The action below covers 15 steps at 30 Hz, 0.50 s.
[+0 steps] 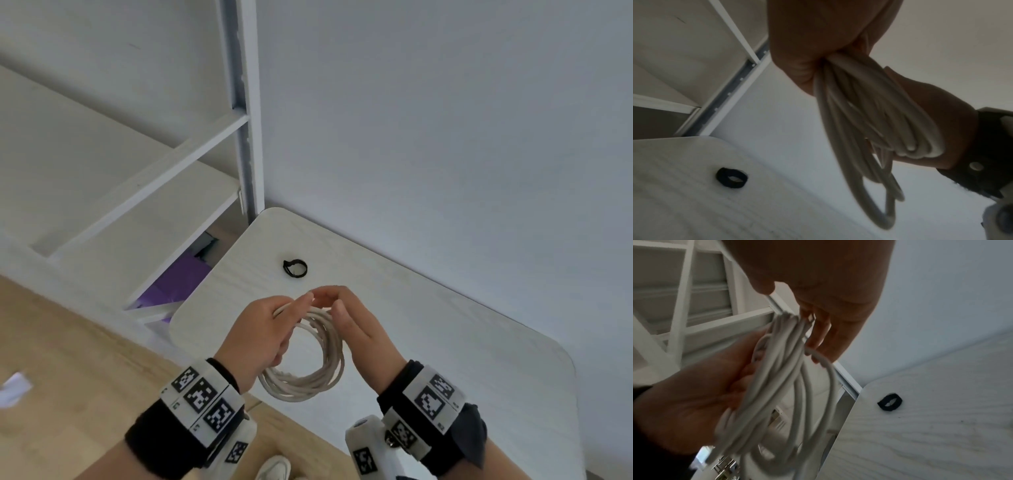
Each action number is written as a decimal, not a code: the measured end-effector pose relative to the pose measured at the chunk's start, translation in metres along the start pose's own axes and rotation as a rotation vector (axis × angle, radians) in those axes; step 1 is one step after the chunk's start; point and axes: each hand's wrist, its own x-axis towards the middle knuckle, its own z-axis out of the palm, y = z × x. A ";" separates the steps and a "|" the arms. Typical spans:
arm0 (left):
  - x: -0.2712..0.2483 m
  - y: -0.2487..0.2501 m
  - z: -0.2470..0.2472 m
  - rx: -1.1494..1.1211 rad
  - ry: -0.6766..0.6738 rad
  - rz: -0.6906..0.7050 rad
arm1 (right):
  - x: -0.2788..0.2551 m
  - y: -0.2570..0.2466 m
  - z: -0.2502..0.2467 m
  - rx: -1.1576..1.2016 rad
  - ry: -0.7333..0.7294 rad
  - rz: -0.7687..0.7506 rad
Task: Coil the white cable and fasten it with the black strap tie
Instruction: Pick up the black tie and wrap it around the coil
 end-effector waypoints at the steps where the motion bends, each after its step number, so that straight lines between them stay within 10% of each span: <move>1: 0.003 -0.003 -0.003 -0.002 0.013 -0.011 | 0.006 0.004 -0.002 0.031 0.009 0.011; 7: 0.019 -0.026 -0.029 0.015 0.097 -0.067 | 0.068 0.047 -0.023 -0.232 0.107 0.186; 15: 0.027 -0.041 -0.050 -0.024 0.133 -0.120 | 0.143 0.108 -0.001 -1.076 -0.344 0.267</move>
